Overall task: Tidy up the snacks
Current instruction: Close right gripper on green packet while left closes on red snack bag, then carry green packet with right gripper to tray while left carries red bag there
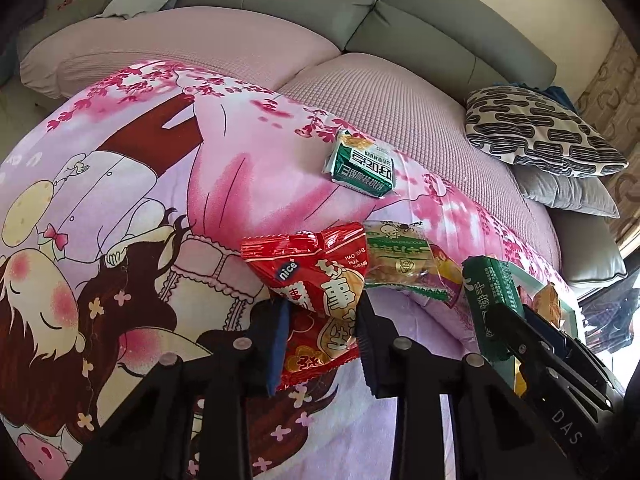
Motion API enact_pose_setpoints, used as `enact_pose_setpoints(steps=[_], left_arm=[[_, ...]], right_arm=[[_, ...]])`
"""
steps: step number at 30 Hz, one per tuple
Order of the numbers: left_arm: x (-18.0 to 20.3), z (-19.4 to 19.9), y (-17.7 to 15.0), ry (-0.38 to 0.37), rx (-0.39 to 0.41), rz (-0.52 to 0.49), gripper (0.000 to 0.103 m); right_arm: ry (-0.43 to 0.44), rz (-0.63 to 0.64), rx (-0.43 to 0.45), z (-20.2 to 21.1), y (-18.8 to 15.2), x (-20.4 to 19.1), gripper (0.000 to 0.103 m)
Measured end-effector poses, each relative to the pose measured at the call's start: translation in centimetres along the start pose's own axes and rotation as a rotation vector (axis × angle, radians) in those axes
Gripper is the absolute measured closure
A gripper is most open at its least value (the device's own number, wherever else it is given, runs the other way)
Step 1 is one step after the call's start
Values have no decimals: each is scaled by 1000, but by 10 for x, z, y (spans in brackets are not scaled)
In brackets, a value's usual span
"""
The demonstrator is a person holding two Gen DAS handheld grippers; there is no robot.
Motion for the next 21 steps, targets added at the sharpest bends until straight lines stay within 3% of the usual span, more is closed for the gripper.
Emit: enact_pose_setpoints(steps=[13,21], left_arm=[[34,38,-8,-61,46,-71,70],[66,50,-11,-99,67,-139,70]], right_arm=[[-16,-62,59,61,-24,16,61],[-53,-136,76,81,-37,47,61]])
Point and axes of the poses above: each gripper's, at about its wrist camera, not at the fingertips, and z roughly against the way its jaws point, x to its right, y to its top, the point moved 6 cm from there along -z, roughly the way its jaws point, and after that the axes turned 2 degrees about -z, right-handed, at the moved point
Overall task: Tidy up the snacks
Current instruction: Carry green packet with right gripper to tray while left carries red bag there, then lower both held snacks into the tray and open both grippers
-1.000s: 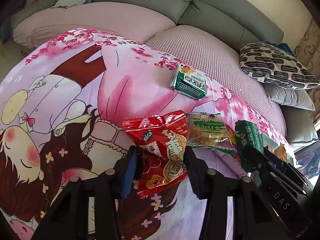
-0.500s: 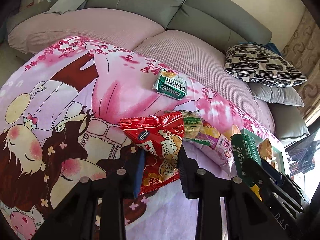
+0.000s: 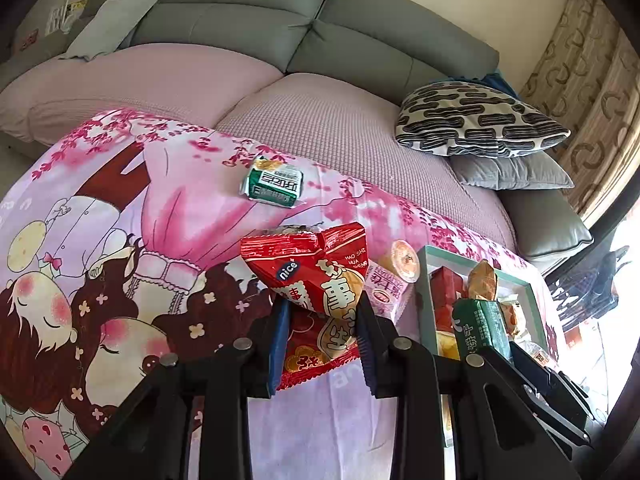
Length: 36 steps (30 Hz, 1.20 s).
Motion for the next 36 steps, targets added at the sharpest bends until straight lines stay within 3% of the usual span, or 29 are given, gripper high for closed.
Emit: enact_pose_setpoints(steps=[18,25,36], left_arm=[[137,-20,-12,-146,-49,-276,70],[191,-44,-24,-217,-112,-356,70],[210,-76,-38,-193,-189,-404,70]], right_arm=[[-241,-277,76,27,3,155,61],[-250,-321,79,18,2,179,61],[-242,-335,54,9,-3,187,60]])
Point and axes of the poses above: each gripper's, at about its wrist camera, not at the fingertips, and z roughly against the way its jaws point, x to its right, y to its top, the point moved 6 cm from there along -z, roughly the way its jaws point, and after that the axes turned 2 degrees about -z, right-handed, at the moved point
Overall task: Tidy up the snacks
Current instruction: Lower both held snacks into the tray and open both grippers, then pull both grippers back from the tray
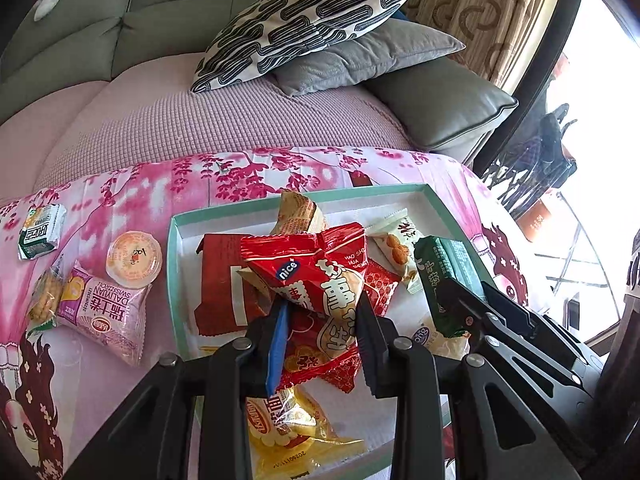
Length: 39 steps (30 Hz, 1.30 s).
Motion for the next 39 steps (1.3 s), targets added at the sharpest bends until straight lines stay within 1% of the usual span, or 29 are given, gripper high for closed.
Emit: enact_pose_setpoints(steps=[3,5,7,9,17,23,29,33,36,37,38,39], left_arm=[[-1,-4,-3,2,-22,12,69],[-2,-4,-4,10,-36,11,61],[-3,-1,-5,15,-35,12,56],[-3,2,-6,21,-34,9,53],[-18,28,-12,72,-7,23,53],[-38,46,-28,130,5,52,52],[-64,55,-46,184,-4,102,52],[-79,55,-48,218,2,135,52],[-83,54,-50,221,1,146,52],[-84,53,-50,220,-1,146,50],[-84,52,-51,221,-2,146,44],[-85,51,-51,222,-3,145,39]], right_arm=[[1,4,-6,-1,0,-1,60],[-5,15,-9,-1,-1,-2,60],[-11,22,-11,0,-1,-4,60],[-18,25,-12,1,-1,-4,59],[-32,49,-26,10,-6,-10,58],[-23,67,-41,21,-17,-19,58],[-29,83,-68,23,-27,-26,58],[-26,90,-71,21,-28,-29,58],[-34,93,-78,19,-29,-30,58],[-40,95,-80,18,-30,-30,55],[-47,98,-83,17,-30,-30,50],[-54,102,-84,16,-30,-30,38]])
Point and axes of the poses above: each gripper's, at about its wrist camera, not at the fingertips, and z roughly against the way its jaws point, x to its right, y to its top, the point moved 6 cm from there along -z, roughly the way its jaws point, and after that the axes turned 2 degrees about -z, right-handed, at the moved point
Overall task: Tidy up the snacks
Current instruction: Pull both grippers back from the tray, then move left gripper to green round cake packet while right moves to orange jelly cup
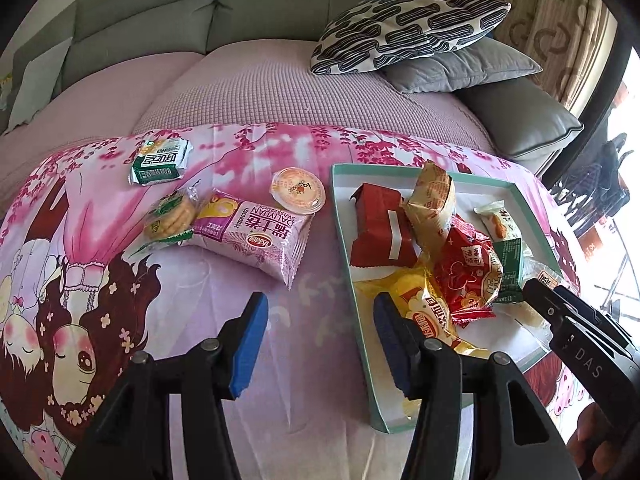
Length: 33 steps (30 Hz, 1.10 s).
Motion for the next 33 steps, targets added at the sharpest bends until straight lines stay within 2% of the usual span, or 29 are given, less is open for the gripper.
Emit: enact_pose_setpoints(steps=[1,3,5,6,8,12,15,18,20,33], left_arm=[[0,-1,0,3,0,-2,29],[1,-1,0,21,8,-14,21],[1,-1,1,43,24,-33,20],[1,0,1,53,31,-41,19],[0,0,2,65,45,-46,11],[-4,-1,2,61,59,-33,10],[-8,-3,-1,64,53,-20,10],[-12,-5,-2,67,51,-7,8],[-15,-5,-4,69,52,5,1],[-41,10,-4,92,96,54,1]], right_arm=[[-10,4,0,-1,0,0,27],[-27,6,8,0,1,1,23],[-30,6,11,-1,1,1,21],[-34,9,11,-1,1,1,17],[-48,21,9,-3,0,1,12],[-50,28,12,-3,-1,-1,10],[-41,23,14,-4,-2,-2,0],[-51,32,13,-5,-3,-2,0],[-54,35,12,-4,-4,-2,0],[-25,46,28,3,-7,-17,0]])
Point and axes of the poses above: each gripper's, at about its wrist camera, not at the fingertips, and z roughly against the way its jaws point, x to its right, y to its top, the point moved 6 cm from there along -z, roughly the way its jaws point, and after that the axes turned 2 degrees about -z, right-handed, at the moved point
